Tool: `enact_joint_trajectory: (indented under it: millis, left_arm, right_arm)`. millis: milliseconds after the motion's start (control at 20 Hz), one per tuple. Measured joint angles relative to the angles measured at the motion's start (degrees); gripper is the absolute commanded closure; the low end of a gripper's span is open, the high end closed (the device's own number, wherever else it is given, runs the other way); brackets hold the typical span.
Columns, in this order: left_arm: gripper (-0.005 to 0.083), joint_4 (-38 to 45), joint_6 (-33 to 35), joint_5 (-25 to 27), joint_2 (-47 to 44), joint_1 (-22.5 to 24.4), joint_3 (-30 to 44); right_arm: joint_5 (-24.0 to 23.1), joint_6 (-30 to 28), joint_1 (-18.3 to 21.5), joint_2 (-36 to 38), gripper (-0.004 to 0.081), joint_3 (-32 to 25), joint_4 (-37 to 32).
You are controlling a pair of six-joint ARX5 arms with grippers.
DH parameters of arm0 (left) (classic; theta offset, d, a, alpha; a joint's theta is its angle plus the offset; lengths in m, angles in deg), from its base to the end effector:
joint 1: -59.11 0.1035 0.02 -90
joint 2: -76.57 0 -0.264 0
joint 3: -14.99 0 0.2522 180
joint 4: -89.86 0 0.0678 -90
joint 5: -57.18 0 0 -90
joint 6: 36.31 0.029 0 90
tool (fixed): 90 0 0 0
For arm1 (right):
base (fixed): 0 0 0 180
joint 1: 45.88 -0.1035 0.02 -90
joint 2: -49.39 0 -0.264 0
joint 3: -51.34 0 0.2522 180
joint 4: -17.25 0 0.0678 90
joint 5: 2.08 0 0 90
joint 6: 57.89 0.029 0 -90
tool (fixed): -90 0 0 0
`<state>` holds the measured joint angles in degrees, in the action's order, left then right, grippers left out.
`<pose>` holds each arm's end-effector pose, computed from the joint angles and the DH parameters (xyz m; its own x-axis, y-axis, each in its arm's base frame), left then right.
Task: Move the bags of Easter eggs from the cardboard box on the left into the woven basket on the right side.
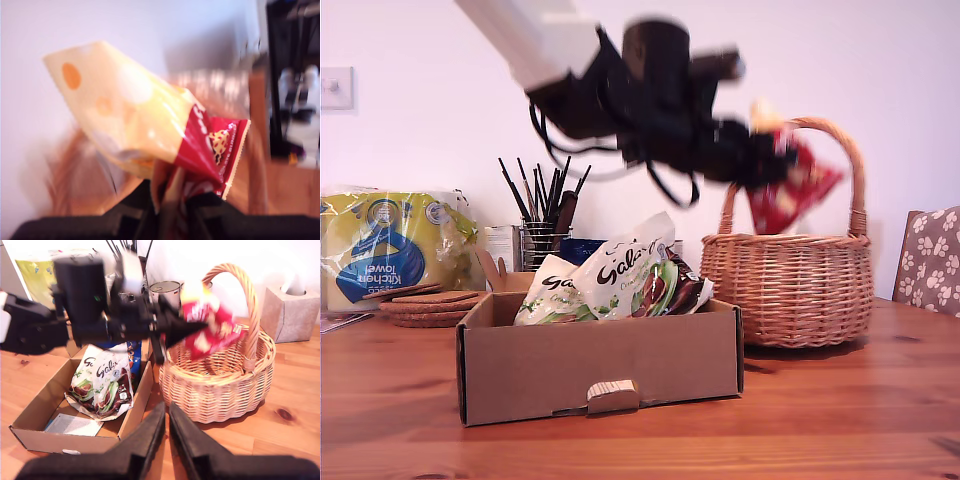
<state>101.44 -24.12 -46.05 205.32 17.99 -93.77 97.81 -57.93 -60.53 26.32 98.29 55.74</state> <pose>0.3853 -0.3452 0.2091 0.5749 -0.8057 -0.1424 0.8157 0.5510 0.1762 0.0964 0.0304 0.2847 0.8789 0.4073 -0.2485 -0.4101 0.9110 0.0426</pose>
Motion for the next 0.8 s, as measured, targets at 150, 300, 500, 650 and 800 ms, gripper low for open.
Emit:
enact_joint_trajectory:
  millis: [150,300,500,650,800]
  left_arm:
    - [0.0320,-0.07,0.00,0.77,-0.02,0.11,0.00]
    - [0.0191,-0.55,0.00,1.38,-0.02,0.11,-0.02]
    - [0.0193,-8.20,0.07,1.70,-0.17,0.11,-2.19]
    - [0.0266,-19.23,1.01,1.79,-3.26,0.13,-2.67]
    - [0.0349,-32.81,4.85,0.83,-10.36,0.94,-2.69]
  right_arm:
    - [0.00,0.00,0.00,0.00,0.0781,0.00,-0.76]
    - [0.09,0.00,0.00,0.00,0.0781,0.00,-0.74]
    - [0.44,0.00,0.00,0.00,0.0781,0.00,-0.74]
    - [0.46,0.00,0.00,0.00,0.0781,0.00,-0.74]
    - [0.46,0.00,0.00,0.00,0.0781,0.00,-0.76]
